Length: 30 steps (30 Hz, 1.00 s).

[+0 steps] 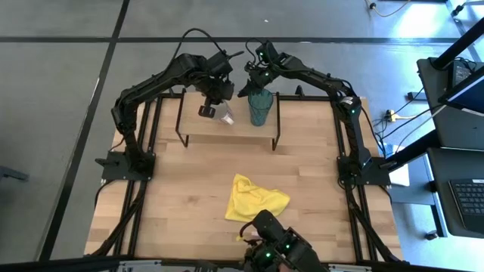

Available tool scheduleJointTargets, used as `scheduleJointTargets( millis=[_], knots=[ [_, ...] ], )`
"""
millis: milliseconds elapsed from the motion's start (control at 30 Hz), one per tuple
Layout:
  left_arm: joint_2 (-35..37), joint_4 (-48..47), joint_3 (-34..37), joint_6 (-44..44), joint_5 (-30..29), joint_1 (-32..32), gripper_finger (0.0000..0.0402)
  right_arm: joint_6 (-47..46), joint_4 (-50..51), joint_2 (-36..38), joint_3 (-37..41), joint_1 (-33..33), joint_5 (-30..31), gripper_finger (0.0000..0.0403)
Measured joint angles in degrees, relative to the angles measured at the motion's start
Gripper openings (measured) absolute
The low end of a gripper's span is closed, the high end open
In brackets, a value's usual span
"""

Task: Stack small to large cups/mugs on shelf
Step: Put the red patterned mug on the shelf

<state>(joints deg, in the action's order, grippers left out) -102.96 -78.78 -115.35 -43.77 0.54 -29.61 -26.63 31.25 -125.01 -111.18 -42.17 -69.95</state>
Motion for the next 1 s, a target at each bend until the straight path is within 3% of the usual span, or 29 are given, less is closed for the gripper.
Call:
scheduleJointTargets(
  millis=[1000],
  knots=[
    [0.0, 0.04, 0.0, 1.84, 0.42, -0.02, 0.0039, -0.04, 0.27, 0.0, 0.0, 0.0, -0.07, 0.0005]
  ],
)
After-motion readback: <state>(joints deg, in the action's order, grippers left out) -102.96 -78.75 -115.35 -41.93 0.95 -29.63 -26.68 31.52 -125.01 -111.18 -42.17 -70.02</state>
